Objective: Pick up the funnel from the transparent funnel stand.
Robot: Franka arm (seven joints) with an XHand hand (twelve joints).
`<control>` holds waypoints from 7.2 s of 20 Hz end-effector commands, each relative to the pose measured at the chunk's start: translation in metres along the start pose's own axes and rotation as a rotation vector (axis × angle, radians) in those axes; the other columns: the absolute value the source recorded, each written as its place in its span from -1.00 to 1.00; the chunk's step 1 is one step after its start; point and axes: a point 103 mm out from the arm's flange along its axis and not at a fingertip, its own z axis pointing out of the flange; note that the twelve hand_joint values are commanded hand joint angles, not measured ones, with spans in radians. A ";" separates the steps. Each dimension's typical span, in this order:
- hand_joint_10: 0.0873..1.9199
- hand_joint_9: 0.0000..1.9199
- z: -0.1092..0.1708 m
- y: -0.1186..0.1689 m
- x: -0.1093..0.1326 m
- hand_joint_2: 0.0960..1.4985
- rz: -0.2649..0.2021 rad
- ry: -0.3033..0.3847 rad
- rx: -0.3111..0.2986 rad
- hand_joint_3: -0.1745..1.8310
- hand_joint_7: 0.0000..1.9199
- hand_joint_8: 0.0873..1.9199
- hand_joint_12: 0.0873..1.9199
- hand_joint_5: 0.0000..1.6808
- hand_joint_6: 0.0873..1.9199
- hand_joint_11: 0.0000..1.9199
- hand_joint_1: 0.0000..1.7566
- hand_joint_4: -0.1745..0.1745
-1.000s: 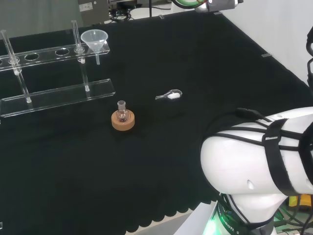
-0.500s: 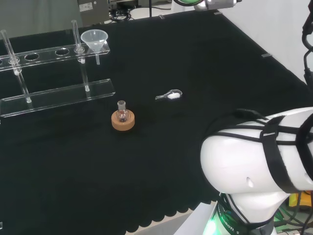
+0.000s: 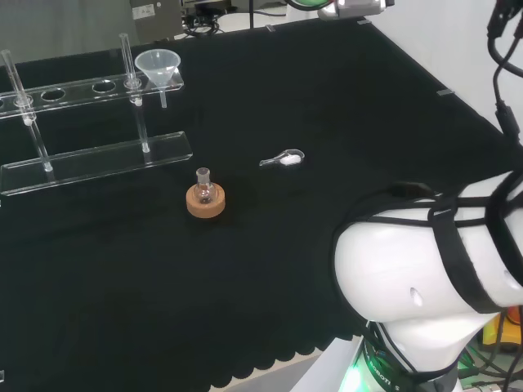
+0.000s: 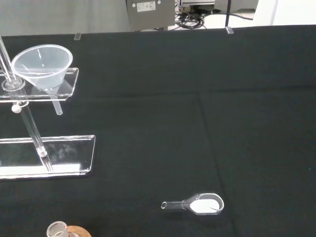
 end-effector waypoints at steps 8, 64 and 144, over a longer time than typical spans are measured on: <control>-0.39 -0.63 0.029 0.138 0.041 0.27 -0.166 -0.042 0.098 -0.54 -0.72 -0.43 0.41 -0.67 -1.00 -0.93 -0.70 0.00; -0.35 -1.00 0.168 0.254 0.149 -0.04 -0.382 -0.139 0.293 -0.74 -1.00 -0.77 0.50 -1.00 -1.00 -0.98 -0.52 -0.20; -0.53 -0.13 0.075 0.220 0.143 -0.12 -0.301 -0.334 0.154 -0.37 -0.41 -0.33 0.25 -0.37 -0.34 -0.46 -0.07 -0.15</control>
